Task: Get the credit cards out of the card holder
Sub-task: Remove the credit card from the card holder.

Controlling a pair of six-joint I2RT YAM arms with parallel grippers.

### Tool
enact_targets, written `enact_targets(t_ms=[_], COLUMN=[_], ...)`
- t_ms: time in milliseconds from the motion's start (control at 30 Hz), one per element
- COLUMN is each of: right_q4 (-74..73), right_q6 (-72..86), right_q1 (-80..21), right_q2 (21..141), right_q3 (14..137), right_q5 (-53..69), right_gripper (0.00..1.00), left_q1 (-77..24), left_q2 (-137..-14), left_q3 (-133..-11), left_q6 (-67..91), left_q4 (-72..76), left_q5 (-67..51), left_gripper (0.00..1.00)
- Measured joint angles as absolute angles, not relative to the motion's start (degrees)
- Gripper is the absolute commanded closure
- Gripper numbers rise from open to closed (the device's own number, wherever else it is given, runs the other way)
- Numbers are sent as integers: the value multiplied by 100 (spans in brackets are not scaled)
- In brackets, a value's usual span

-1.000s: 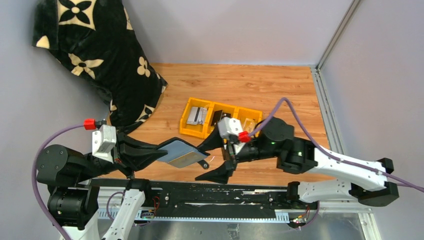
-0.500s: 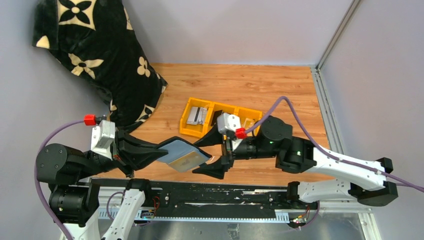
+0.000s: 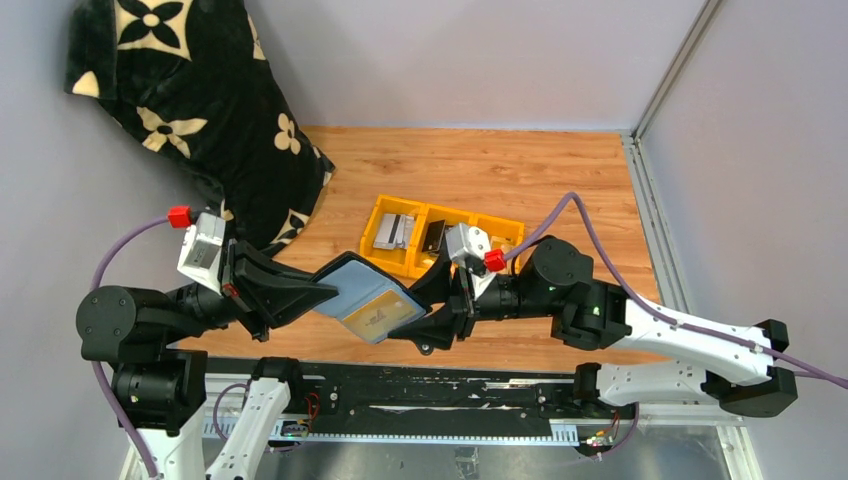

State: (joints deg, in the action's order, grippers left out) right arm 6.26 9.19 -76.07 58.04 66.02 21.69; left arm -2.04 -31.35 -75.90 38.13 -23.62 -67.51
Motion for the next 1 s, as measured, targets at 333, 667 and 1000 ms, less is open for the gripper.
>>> enact_targets(t_ms=[333, 667, 1000], right_q4=[-709, -2394, -666], right_q6=[252, -427, 539], right_q1=[-7096, -6993, -6969], right_q2=[6506, 8073, 7214], right_q3=[8009, 10038, 8381], right_q5=[2779, 3957, 3236], right_gripper=[40, 100, 100], left_q1=[-207, -202, -200], left_q2=[-3140, -3061, -2753], left_q3=[-7402, -7022, -6740], left_q6=[3039, 2613, 2344], left_q4=[-2985, -3334, -3524], left_q5=[-7323, -7800, -6657], left_gripper=[100, 73, 7])
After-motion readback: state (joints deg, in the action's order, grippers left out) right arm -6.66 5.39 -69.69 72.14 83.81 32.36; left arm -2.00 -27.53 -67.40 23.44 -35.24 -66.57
